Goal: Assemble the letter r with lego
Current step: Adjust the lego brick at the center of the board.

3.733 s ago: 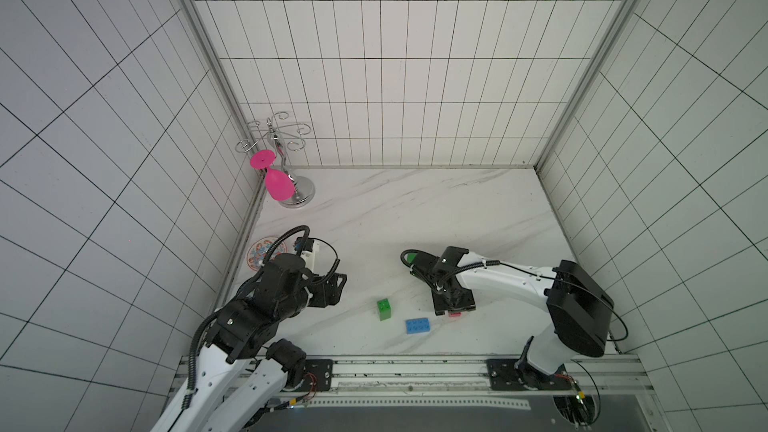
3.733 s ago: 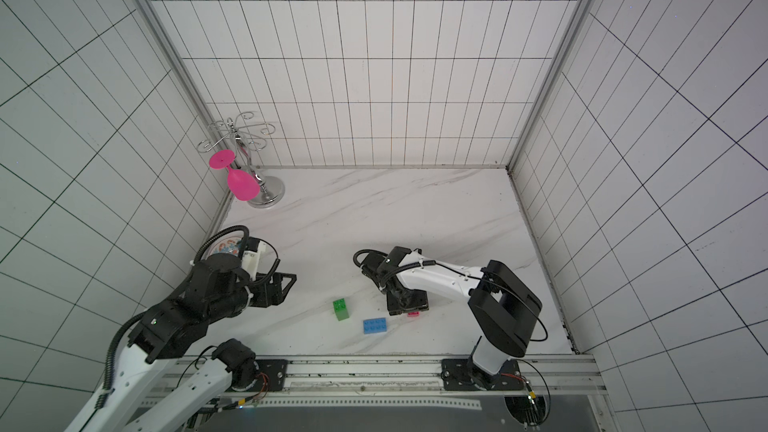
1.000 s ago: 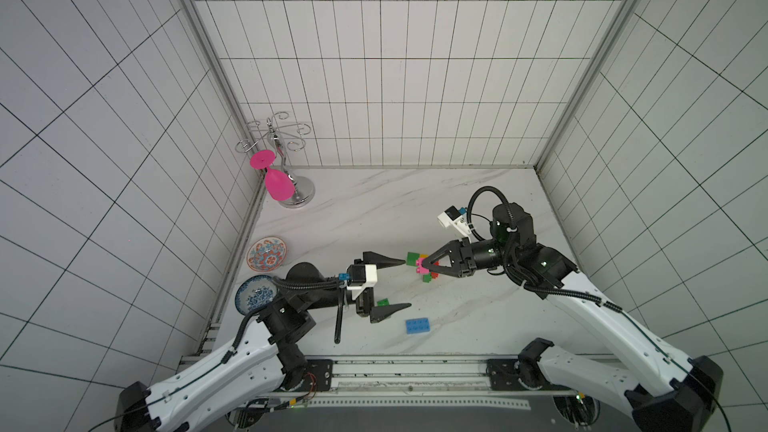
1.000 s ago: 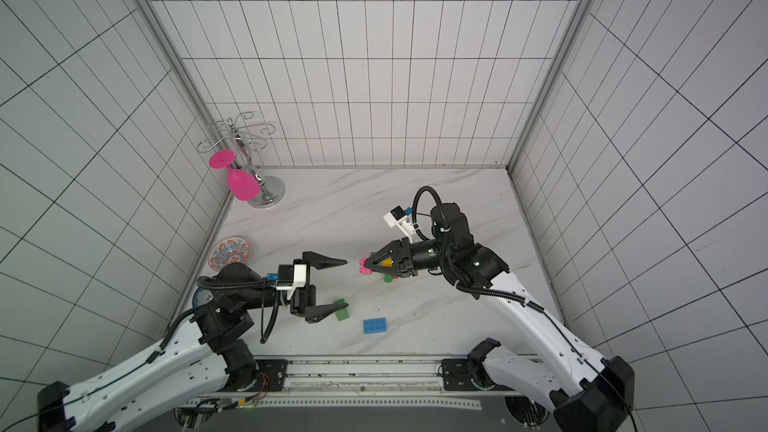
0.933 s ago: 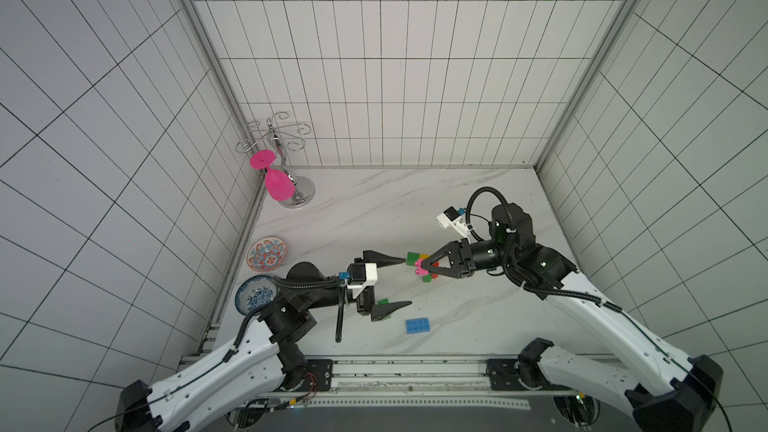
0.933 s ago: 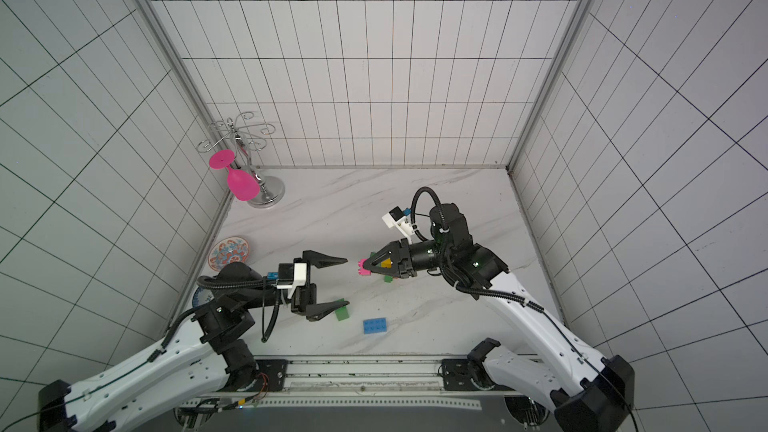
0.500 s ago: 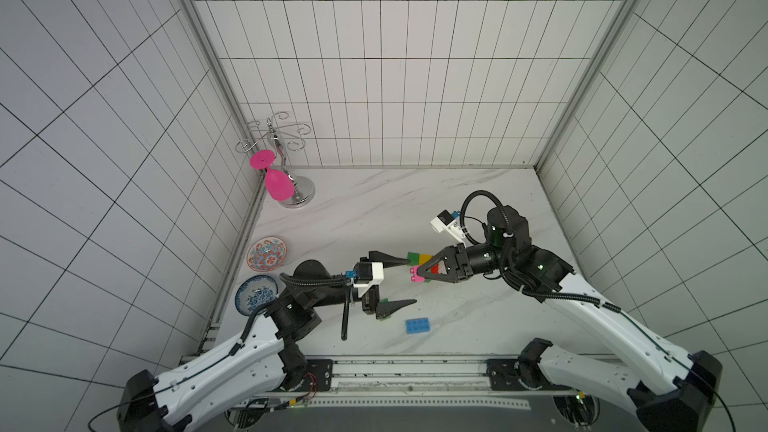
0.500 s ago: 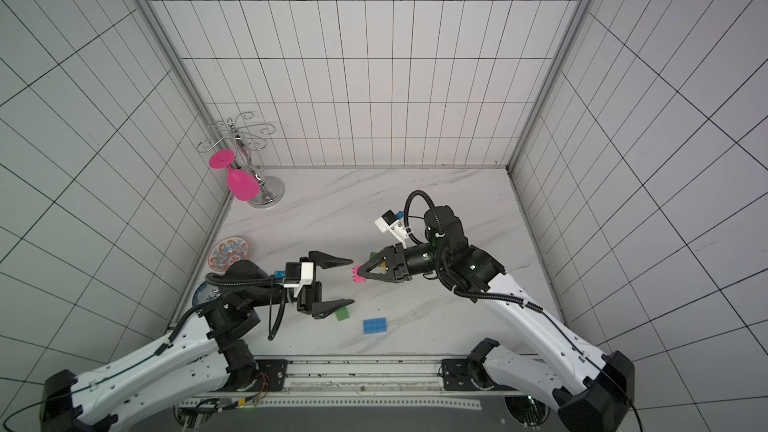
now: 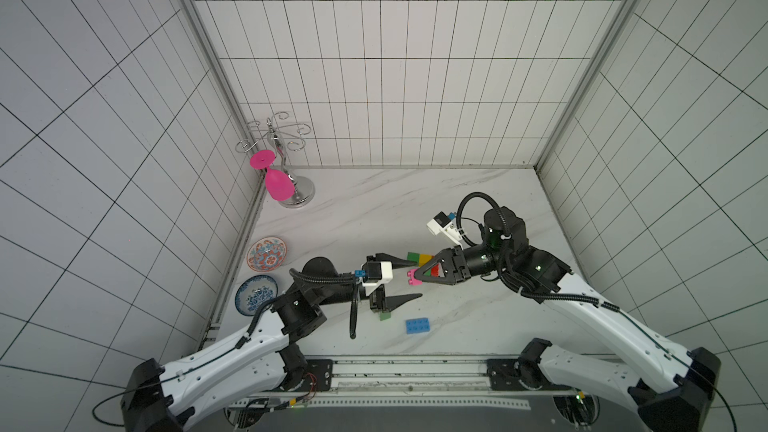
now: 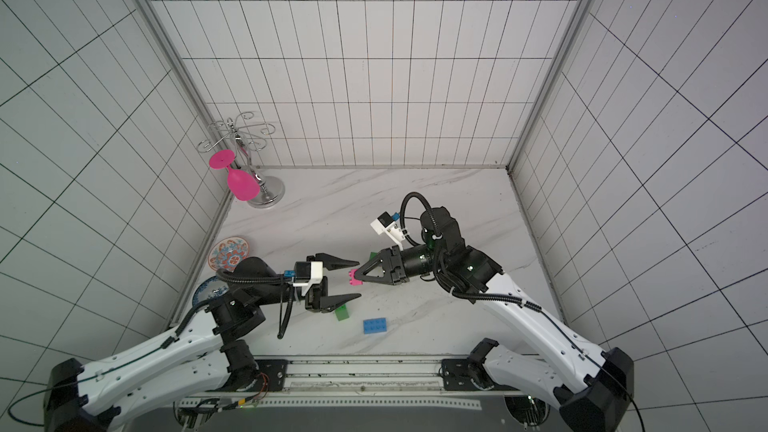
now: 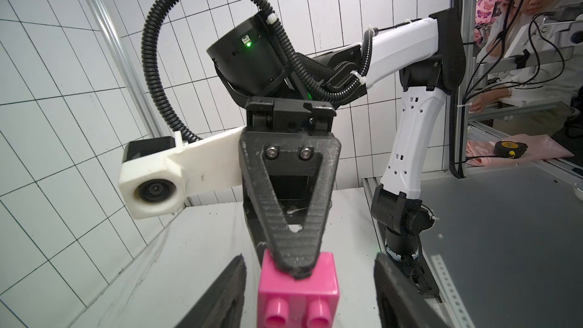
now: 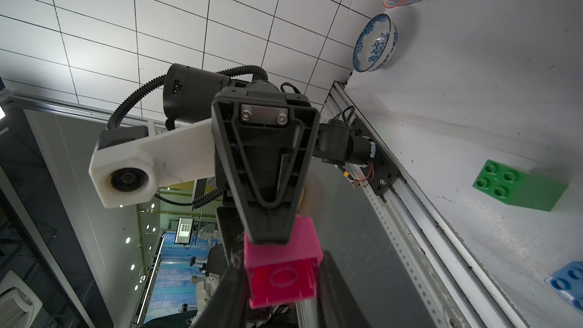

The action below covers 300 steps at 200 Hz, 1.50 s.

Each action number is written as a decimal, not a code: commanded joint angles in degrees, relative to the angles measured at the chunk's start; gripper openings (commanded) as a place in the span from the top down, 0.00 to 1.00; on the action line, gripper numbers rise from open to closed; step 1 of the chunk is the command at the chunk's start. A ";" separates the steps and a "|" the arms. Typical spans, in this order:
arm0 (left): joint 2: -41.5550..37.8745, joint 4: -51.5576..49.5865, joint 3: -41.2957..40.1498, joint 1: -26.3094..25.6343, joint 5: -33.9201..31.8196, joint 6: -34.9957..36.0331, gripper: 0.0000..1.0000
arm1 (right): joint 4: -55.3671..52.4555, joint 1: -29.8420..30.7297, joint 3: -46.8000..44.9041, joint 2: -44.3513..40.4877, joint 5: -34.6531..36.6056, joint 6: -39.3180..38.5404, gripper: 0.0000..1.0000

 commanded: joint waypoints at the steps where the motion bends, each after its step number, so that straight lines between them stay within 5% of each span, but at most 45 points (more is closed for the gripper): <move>1: 0.07 0.77 1.57 -0.45 -1.52 1.77 0.41 | 2.06 0.73 3.21 -0.07 -0.16 0.49 1.00; 92: 0.05 0.69 1.46 -1.05 -2.09 1.49 0.72 | 3.06 0.82 3.12 0.76 0.29 1.89 1.00; 108: 0.30 0.60 1.60 -1.16 -2.10 1.36 0.80 | 2.76 0.83 3.42 0.75 1.11 1.91 0.63; 131: 0.95 -1.17 2.56 -1.18 -1.90 1.38 0.95 | -3.77 0.58 5.11 0.37 4.20 -1.31 0.41; 151: 1.69 -6.05 4.62 -1.25 -2.54 2.20 1.00 | -19.56 -1.56 9.12 -0.66 13.09 -8.29 0.36; 188: 5.11 -28.14 11.76 -1.24 -5.97 8.76 1.00 | -56.34 -3.94 21.16 -4.73 56.15 -15.68 0.37; 212: 11.75 -45.74 18.87 -1.18 -8.33 14.97 1.00 | -66.17 -4.09 24.05 -10.60 72.82 -15.62 0.37; 240: 17.67 -52.26 21.53 -1.34 -10.41 17.75 1.00 | -70.16 -4.19 24.14 -17.84 79.23 -14.39 0.39; 300: 34.52 -55.25 24.37 -3.95 -23.50 17.00 1.00 | -75.03 -4.19 20.88 -24.61 78.70 -11.33 0.40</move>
